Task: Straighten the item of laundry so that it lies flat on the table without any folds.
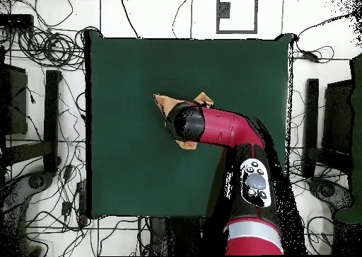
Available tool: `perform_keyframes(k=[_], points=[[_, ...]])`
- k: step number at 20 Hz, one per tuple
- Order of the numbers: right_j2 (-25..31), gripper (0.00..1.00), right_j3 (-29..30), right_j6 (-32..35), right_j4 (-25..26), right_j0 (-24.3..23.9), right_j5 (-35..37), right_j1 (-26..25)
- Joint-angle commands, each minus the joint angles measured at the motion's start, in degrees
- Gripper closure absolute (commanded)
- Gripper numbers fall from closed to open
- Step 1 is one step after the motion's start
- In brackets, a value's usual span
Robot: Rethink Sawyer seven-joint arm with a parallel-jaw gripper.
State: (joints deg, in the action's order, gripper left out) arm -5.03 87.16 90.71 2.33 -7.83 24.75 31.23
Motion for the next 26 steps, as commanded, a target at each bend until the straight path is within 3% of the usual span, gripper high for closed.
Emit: perform_keyframes(k=[1, 6, 10, 26], points=[[2.4, 1.0, 2.9, 9.0, -0.9, 1.7, 5.2, -2.3], [7.2, 1.0, 5.1, 5.7, -0.4, -1.4, 0.1, -1.2], [7.7, 1.0, 5.9, 5.3, 1.2, -1.2, -2.7, 0.5], [8.0, 1.0, 5.5, 5.2, 1.4, -1.2, -1.9, 0.9]])
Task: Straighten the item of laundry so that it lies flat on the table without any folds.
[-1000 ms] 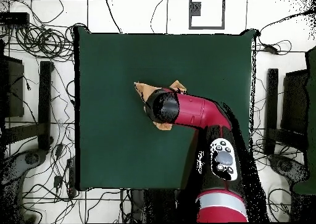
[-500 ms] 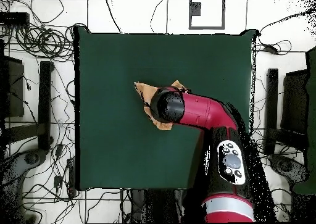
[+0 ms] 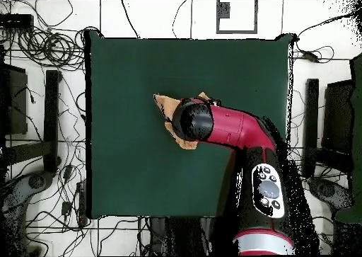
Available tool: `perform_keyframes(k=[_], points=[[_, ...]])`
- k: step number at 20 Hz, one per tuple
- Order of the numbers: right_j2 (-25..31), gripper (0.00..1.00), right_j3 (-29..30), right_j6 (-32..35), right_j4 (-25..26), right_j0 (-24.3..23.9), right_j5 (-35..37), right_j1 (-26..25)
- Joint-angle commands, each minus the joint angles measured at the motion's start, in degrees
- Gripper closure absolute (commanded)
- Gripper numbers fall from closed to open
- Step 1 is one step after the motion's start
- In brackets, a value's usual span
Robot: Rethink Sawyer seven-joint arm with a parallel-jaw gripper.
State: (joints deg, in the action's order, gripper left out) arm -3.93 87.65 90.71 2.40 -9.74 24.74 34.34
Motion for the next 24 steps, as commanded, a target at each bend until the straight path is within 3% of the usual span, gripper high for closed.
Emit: perform_keyframes(k=[1, 8, 20, 24], points=[[6.2, 1.0, 4.8, 5.7, 1.3, 1.1, -1.8, -2.2], [6.0, 1.0, 4.8, 6.2, 0.9, 1.1, -1.2, -2.8], [16.5, 1.0, 8.4, 3.4, -0.7, -6.2, -4.7, -4.2], [15.9, 1.0, 7.9, 4.6, -0.1, -5.8, -3.5, -4.3]])
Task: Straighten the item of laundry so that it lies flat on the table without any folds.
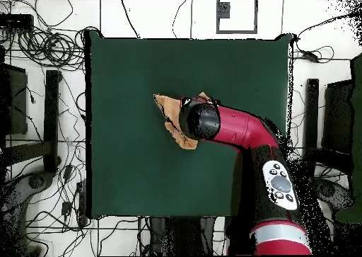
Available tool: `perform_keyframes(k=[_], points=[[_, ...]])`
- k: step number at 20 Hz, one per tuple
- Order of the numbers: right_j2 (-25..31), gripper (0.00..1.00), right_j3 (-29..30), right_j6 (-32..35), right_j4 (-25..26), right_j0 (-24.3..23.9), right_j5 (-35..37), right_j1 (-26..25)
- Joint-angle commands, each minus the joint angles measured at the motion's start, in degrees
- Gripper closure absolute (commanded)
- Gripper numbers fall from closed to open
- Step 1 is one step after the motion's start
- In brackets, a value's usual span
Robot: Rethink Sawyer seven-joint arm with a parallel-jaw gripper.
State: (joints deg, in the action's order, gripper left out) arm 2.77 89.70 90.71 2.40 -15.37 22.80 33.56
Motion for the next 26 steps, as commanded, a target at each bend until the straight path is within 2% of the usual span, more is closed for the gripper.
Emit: perform_keyframes(k=[1, 7, 15, 26], points=[[10.0, 1.0, 6.0, 4.2, -0.1, -0.8, -1.4, -3.6], [10.4, 1.0, 6.1, 5.2, 0.1, -1.1, -1.6, -4.0], [11.2, 1.0, 6.5, 4.2, 2.4, -1.8, -6.1, -4.0], [10.0, 1.0, 5.9, 4.3, 3.1, -0.9, -6.6, -3.9]])
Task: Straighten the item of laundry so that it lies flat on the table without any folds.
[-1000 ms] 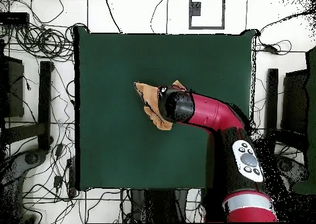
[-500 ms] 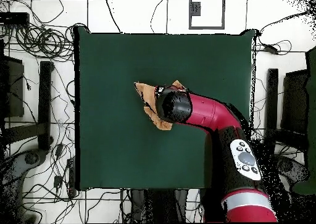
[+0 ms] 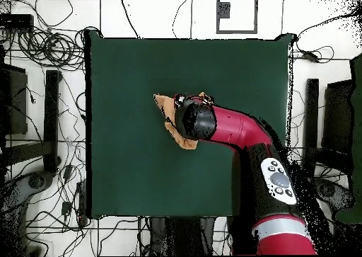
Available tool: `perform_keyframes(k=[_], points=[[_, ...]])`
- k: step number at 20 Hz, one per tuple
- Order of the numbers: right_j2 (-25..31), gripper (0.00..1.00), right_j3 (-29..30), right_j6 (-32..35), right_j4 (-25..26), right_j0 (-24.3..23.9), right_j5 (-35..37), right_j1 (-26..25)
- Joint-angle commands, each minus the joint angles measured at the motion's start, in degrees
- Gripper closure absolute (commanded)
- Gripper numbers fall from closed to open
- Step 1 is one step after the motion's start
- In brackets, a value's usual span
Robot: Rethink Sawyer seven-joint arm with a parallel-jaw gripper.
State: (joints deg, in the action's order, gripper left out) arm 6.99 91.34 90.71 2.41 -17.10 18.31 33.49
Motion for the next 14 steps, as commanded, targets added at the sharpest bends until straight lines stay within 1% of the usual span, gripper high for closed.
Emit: perform_keyframes(k=[1, 2, 8, 14], points=[[5.5, 1.0, 4.1, 4.5, 3.1, 1.1, -2.2, -3.8], [5.4, 0.0, 4.3, 4.6, 3.3, 1.0, -2.9, -3.8], [4.2, 0.0, 4.1, 5.2, 3.6, 2.0, -3.6, -3.7], [4.5, 0.0, 4.2, 5.0, 3.5, 1.8, -3.7, -3.7]])
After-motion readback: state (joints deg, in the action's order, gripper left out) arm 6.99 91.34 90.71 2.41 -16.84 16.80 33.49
